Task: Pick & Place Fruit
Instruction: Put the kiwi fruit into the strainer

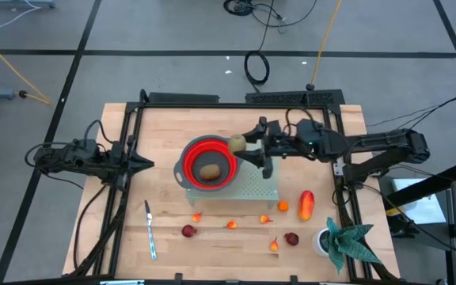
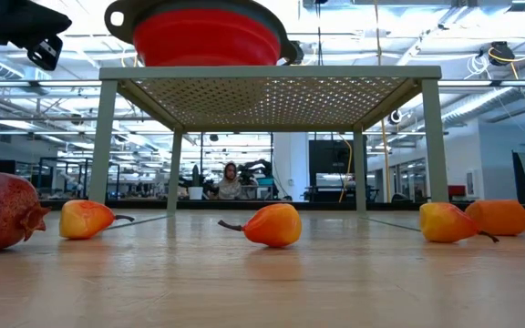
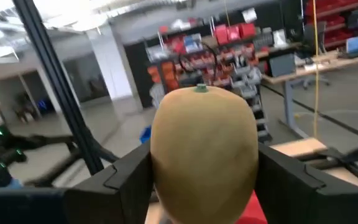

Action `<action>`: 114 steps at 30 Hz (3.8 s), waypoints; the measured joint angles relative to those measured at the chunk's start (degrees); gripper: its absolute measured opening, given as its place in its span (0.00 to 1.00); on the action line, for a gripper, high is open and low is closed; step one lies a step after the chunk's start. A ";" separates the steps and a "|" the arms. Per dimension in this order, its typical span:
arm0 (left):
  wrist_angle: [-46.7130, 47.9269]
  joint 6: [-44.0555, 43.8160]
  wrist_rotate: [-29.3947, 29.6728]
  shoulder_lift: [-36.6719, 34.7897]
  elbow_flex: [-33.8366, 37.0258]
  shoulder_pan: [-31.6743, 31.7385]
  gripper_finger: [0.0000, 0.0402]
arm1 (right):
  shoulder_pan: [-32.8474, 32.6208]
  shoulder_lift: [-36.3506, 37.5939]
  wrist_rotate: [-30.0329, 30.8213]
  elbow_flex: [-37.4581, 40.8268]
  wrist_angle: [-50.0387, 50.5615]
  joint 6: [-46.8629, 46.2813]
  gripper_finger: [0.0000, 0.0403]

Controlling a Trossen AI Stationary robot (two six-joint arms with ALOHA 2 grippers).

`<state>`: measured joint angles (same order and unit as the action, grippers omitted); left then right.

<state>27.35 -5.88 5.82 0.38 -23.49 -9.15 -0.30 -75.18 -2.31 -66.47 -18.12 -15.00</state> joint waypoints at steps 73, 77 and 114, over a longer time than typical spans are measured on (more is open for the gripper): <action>-23.22 23.07 18.34 67.33 -38.67 -2.10 0.71 | 1.42 -8.29 -10.86 -5.43 7.36 6.56 0.56; -19.81 25.76 21.77 69.16 -41.79 -3.45 0.71 | 1.44 -8.22 -11.92 -5.43 8.32 6.70 0.55; -12.96 29.35 4.20 71.66 -45.43 -0.93 0.71 | 1.44 -8.54 -12.92 -5.39 13.37 8.41 0.55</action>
<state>14.39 23.47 10.02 72.04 -68.92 -10.08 1.15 -83.72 -15.23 -71.85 -4.75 -6.59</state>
